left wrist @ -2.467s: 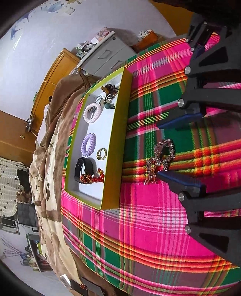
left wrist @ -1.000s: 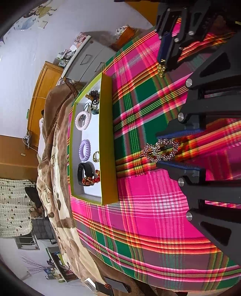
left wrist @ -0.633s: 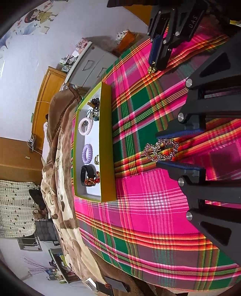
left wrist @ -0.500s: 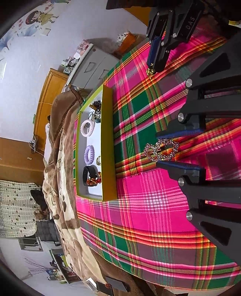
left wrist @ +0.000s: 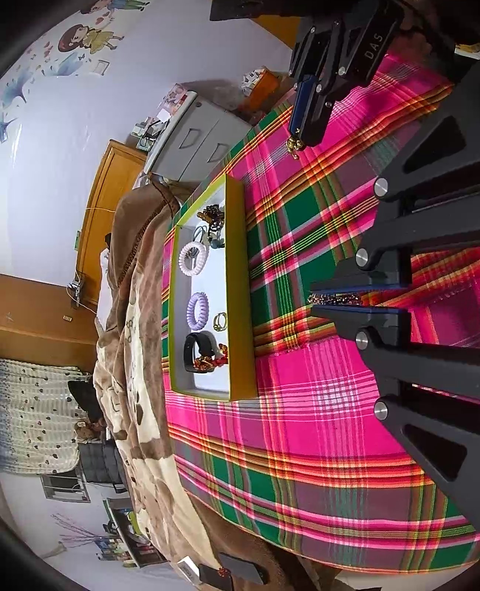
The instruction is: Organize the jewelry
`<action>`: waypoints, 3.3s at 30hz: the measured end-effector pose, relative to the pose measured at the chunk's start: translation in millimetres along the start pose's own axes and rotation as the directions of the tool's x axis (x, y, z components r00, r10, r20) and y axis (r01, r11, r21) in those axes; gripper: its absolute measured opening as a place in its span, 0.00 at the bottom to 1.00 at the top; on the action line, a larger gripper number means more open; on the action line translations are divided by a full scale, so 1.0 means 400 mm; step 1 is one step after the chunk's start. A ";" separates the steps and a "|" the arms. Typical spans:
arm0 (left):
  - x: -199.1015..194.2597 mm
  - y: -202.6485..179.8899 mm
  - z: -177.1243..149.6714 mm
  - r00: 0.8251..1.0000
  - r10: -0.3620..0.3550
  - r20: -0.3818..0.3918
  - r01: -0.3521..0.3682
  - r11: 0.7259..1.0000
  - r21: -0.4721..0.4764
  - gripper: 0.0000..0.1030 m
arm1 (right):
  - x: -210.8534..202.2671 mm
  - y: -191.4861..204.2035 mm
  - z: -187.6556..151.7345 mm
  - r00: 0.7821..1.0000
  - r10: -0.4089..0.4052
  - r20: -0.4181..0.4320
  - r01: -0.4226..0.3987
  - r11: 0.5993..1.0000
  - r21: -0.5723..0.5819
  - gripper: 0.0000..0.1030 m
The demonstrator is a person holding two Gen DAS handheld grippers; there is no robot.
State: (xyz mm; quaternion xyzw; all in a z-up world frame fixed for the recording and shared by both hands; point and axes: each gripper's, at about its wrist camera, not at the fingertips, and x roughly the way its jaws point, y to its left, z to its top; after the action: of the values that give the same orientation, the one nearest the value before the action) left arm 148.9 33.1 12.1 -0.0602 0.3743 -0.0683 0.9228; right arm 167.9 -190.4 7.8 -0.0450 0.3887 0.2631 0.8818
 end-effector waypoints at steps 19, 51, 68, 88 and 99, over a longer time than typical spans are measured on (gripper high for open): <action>-0.017 -0.028 0.112 0.996 -0.021 0.086 0.017 0.999 0.051 0.05 | -0.004 -0.027 0.083 0.999 -0.008 0.053 0.008 1.000 -0.008 0.18; 0.317 0.020 0.285 1.000 -0.013 0.001 0.013 0.995 0.097 0.05 | 0.311 -0.129 0.269 0.999 -0.012 -0.051 0.012 1.000 0.008 0.18; 0.358 0.022 0.284 0.999 -0.020 -0.030 0.023 0.994 0.103 0.05 | 0.360 -0.133 0.267 0.996 -0.014 -0.086 0.015 1.000 0.013 0.19; 0.307 0.037 0.259 1.000 0.000 -0.024 0.002 0.997 0.079 0.06 | 0.285 -0.123 0.256 0.999 -0.013 -0.037 0.014 1.000 0.019 0.33; 0.147 0.018 0.198 0.997 0.032 0.064 -0.035 0.998 0.054 0.06 | 0.136 -0.080 0.205 0.998 -0.036 0.055 0.035 0.999 0.018 0.34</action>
State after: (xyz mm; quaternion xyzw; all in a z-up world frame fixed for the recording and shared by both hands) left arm 246.6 34.8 27.4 -0.0306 0.3438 -0.0613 0.9365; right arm 268.6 -171.0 22.1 -0.0370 0.3657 0.2452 0.8971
